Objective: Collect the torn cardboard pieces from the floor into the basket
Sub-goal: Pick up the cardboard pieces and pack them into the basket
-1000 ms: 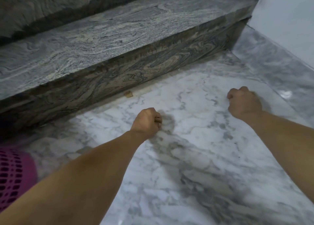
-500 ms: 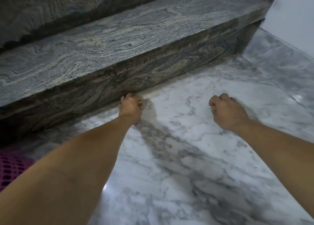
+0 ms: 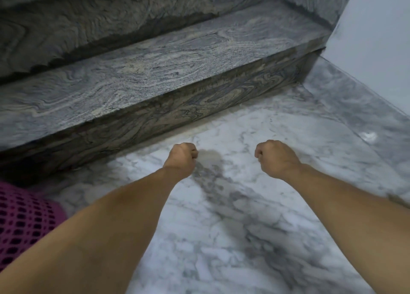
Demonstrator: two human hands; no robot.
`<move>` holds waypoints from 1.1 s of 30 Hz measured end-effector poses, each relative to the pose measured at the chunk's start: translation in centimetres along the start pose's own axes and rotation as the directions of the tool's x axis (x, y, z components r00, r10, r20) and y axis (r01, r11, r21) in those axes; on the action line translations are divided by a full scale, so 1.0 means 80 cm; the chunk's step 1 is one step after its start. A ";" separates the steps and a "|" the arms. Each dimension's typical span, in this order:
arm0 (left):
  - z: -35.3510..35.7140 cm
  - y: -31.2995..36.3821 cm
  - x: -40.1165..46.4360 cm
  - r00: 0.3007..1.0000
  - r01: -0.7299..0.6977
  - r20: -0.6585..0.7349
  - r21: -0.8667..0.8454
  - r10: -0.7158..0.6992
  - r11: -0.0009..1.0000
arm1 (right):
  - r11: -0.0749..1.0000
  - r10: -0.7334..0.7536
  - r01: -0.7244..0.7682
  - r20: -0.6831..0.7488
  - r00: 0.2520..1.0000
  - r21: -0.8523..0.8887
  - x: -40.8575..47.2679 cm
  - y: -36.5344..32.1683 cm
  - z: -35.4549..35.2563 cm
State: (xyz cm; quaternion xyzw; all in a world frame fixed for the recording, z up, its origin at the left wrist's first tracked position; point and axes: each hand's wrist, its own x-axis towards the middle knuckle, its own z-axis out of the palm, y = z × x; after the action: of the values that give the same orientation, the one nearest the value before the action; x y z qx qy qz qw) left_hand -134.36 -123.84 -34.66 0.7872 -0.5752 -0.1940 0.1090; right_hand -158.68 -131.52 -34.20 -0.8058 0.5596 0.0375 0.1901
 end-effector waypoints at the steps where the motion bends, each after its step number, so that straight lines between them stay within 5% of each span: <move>1: -0.013 0.005 -0.009 1.000 -0.012 0.023 -0.004 0.012 1.000 | 0.998 0.004 -0.005 0.015 1.000 0.060 -0.007 -0.007 -0.007; 11: -0.212 0.007 -0.131 0.988 0.104 0.123 -0.073 -0.094 0.992 | 0.906 -0.187 0.207 -0.090 0.978 0.368 -0.117 -0.173 -0.130; 22: -0.448 -0.121 -0.357 0.935 0.269 -0.220 -0.068 -0.278 0.961 | 0.787 -0.452 0.484 -0.176 0.874 0.381 -0.261 -0.478 -0.200; 29: -0.477 -0.228 -0.420 0.830 0.449 -0.295 -0.153 -0.474 0.880 | 0.750 -0.482 0.524 -0.209 0.851 0.403 -0.284 -0.623 -0.163; 33: -0.455 -0.282 -0.439 0.805 0.572 -0.135 -0.080 -0.577 0.817 | 0.805 -0.458 0.495 -0.188 0.869 0.327 -0.286 -0.653 -0.128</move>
State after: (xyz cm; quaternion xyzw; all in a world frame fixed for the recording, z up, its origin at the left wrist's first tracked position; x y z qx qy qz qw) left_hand -108.43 -85.30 -4.43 0.9346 -0.2967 -0.1669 0.1030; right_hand -120.85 -99.03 -4.65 -0.8716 0.3450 -0.1562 0.3113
